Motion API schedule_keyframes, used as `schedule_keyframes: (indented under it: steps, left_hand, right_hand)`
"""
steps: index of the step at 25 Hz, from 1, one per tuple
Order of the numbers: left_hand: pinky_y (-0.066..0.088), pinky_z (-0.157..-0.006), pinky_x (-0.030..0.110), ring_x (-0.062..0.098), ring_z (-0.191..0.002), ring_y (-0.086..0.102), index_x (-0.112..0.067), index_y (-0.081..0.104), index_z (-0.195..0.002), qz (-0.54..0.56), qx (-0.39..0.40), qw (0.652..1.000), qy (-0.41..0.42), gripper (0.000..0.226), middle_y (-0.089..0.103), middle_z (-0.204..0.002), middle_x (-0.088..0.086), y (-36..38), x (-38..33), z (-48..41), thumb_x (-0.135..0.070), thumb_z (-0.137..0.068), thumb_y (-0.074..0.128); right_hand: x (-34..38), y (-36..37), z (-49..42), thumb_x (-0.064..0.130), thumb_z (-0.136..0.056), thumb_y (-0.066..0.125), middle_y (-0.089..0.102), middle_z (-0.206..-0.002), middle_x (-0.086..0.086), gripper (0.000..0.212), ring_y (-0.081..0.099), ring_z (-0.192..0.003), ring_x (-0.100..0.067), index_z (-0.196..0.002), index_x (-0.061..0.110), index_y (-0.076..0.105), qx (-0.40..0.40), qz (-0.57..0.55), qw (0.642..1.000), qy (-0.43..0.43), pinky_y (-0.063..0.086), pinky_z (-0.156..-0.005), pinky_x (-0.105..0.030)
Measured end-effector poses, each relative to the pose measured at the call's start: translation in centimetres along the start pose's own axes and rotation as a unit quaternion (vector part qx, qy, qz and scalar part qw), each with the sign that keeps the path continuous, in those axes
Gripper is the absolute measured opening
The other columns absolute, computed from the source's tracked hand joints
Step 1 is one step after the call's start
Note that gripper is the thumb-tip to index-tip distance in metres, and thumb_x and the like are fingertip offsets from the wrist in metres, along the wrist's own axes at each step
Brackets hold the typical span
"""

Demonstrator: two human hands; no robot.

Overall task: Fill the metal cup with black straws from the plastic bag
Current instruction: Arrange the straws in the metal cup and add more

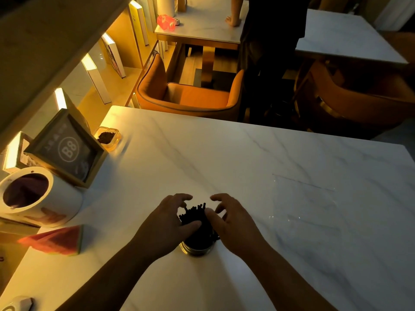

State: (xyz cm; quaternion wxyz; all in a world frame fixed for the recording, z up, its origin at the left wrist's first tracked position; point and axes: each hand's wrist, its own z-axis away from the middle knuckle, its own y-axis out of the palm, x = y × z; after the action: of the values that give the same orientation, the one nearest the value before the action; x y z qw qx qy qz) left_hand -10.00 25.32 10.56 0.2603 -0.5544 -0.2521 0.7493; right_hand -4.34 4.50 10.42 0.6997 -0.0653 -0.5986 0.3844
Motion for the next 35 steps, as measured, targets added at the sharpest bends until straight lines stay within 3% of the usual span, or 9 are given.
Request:
schedule_keyframes:
  steps: [3,6,13,18,20,25,28,32,35]
  left_hand:
    - [0.051,-0.081,0.022,-0.002,-0.108,0.057,-0.051,0.033,-0.148,0.081,-0.011,0.996,-0.025,0.102,0.042,-0.135,-0.027,0.5,1.8,1.3,-0.086,-0.061,0.074]
    - [0.050,-0.093,0.029,0.002,-0.118,0.050,-0.046,0.028,-0.153,0.022,0.022,0.999,-0.026,0.122,0.036,-0.140,-0.025,1.4,3.1,2.0,-0.092,-0.050,0.074]
    - [0.043,-0.072,0.014,0.000,-0.091,0.058,-0.039,0.061,-0.131,-0.043,-0.055,0.997,0.024,0.052,0.053,-0.107,-0.022,2.7,2.0,0.0,-0.054,-0.084,0.076]
    - [0.055,-0.082,0.027,0.007,-0.094,0.063,-0.036,0.070,-0.116,-0.055,-0.014,0.998,0.025,0.024,0.069,-0.104,-0.014,1.9,0.1,-1.4,-0.042,-0.093,0.069]
    - [0.055,-0.077,0.027,0.007,-0.090,0.064,-0.041,0.067,-0.114,-0.023,0.013,1.000,0.012,0.026,0.066,-0.103,-0.019,0.8,0.3,-1.7,-0.047,-0.089,0.072]
    - [0.043,-0.068,0.018,0.006,-0.096,0.058,-0.050,0.039,-0.144,-0.036,0.031,0.998,-0.035,0.088,0.048,-0.122,-0.017,0.5,1.8,-0.7,-0.068,-0.069,0.080]
    - [0.040,-0.069,0.013,0.006,-0.098,0.057,-0.040,0.049,-0.142,-0.053,0.013,0.998,-0.018,0.075,0.050,-0.119,-0.014,2.0,1.8,-0.5,-0.060,-0.077,0.081]
    - [0.050,-0.075,0.026,0.007,-0.087,0.059,-0.031,0.069,-0.112,-0.036,-0.025,0.999,0.026,0.026,0.059,-0.099,-0.013,1.7,0.8,-1.3,-0.044,-0.089,0.074]
    - [0.051,-0.073,0.026,0.006,-0.087,0.062,-0.040,0.062,-0.120,-0.002,0.014,1.000,0.004,0.038,0.060,-0.108,-0.018,0.3,0.5,-1.4,-0.052,-0.087,0.074]
  right_hand:
    - [-1.5,0.1,1.7,0.094,-0.079,0.041,0.052,-0.118,0.025,0.070,0.063,-0.091,-0.001,-0.137,0.054,0.040,-0.039,0.005,0.999,0.015,0.052,-0.068,-0.018]
    - [-2.9,0.6,3.3,0.099,-0.069,0.048,0.048,-0.114,0.030,0.088,0.058,-0.094,0.003,-0.143,0.055,0.032,-0.020,0.040,0.999,0.031,0.044,-0.069,-0.015]
    - [-3.3,2.2,1.8,0.052,-0.092,0.071,0.067,-0.092,0.018,0.052,0.064,-0.087,0.008,-0.138,0.046,0.048,0.009,0.049,0.998,0.029,0.051,-0.066,-0.012]
    - [-1.9,1.6,-0.7,0.039,-0.097,0.064,0.074,-0.097,0.012,0.019,0.071,-0.089,-0.001,-0.116,0.037,0.067,0.045,0.041,0.998,-0.002,0.063,-0.081,-0.034]
    - [-1.4,0.4,-1.5,0.044,-0.094,0.066,0.072,-0.090,0.014,0.020,0.069,-0.083,0.002,-0.113,0.040,0.067,0.060,0.049,0.997,-0.007,0.063,-0.075,-0.032]
    - [-1.9,-0.4,-1.4,0.076,-0.077,0.065,0.059,-0.097,0.015,0.071,0.062,-0.085,-0.002,-0.140,0.052,0.044,0.041,0.085,0.995,0.017,0.045,-0.066,-0.017]
    - [-2.1,0.9,-1.3,0.061,-0.088,0.069,0.056,-0.111,0.015,0.062,0.059,-0.095,-0.003,-0.144,0.049,0.046,0.041,0.066,0.997,0.006,0.046,-0.075,-0.017]
    - [-1.5,1.1,-2.2,0.042,-0.096,0.063,0.066,-0.101,0.011,0.021,0.065,-0.087,-0.008,-0.115,0.034,0.069,0.050,0.070,0.995,-0.041,0.059,-0.075,-0.028]
    - [-1.4,0.2,-2.3,0.051,-0.096,0.063,0.064,-0.102,0.016,0.028,0.064,-0.089,-0.002,-0.122,0.041,0.064,0.056,0.056,0.996,-0.035,0.058,-0.075,-0.027]
